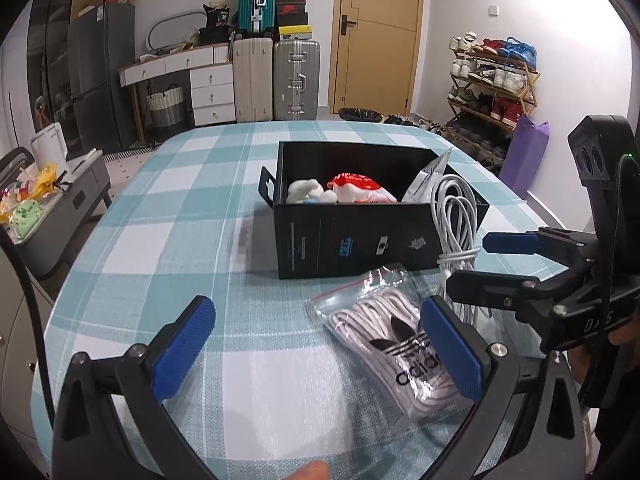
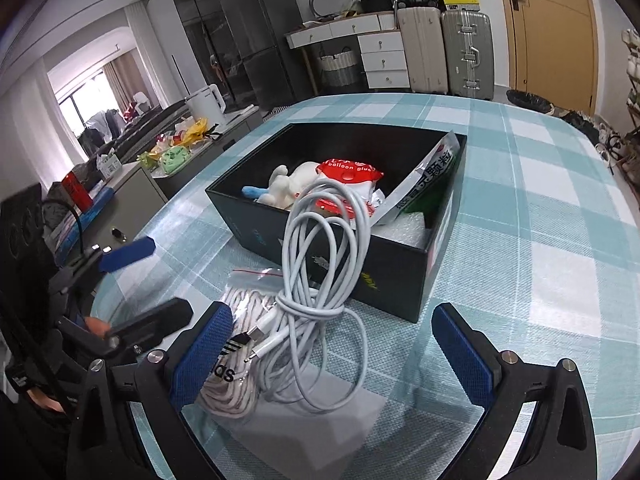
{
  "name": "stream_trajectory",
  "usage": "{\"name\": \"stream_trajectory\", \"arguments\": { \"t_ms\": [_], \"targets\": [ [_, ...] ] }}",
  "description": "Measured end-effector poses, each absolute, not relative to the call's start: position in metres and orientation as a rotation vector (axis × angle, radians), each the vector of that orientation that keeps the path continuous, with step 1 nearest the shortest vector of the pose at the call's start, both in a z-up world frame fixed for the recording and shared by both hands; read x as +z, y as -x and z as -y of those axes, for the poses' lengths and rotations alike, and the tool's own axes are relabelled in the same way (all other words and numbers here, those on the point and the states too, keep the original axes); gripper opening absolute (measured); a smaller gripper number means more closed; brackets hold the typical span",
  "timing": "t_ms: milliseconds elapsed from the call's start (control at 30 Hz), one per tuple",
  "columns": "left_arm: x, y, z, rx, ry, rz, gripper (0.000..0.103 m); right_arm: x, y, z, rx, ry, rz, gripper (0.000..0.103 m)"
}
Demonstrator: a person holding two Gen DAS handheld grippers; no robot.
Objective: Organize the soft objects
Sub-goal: 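Grasp the coiled white cable with the right tool while the left tool grasps the adidas sock bag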
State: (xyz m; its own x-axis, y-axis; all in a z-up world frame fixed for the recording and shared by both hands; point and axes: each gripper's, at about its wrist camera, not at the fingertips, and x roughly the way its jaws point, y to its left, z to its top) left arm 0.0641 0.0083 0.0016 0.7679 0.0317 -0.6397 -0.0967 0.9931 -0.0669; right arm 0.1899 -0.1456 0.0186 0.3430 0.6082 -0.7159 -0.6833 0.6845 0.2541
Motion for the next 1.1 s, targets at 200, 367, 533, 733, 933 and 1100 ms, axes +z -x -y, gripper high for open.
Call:
{"name": "stream_trajectory", "arguments": {
  "t_ms": [200,367,533,733,933,1100],
  "targets": [
    [-0.002,-0.06,-0.012,0.073,0.108,-0.7,0.103,0.016,-0.188,0.143,0.875,0.087,-0.89,0.098],
    [-0.003,-0.06,-0.015,0.075,0.118,-0.704,0.103,0.012,-0.186,0.138,0.907,0.086,-0.906,0.088],
    [-0.006,-0.061,-0.015,0.071,0.123,-0.711,0.103,0.011,-0.186,0.137,0.915,0.072,-0.903,0.081],
    [-0.007,-0.06,-0.015,0.059,0.125,-0.715,0.103,0.009,-0.189,0.137,0.913,0.051,-0.904,0.073],
    [-0.008,-0.06,-0.017,0.058,0.132,-0.717,0.103,0.009,-0.188,0.136,0.933,0.05,-0.884,0.056],
    [-0.008,-0.06,-0.016,0.055,0.129,-0.721,0.103,0.017,-0.181,0.136,0.968,0.064,-0.843,0.049]
  ]
}}
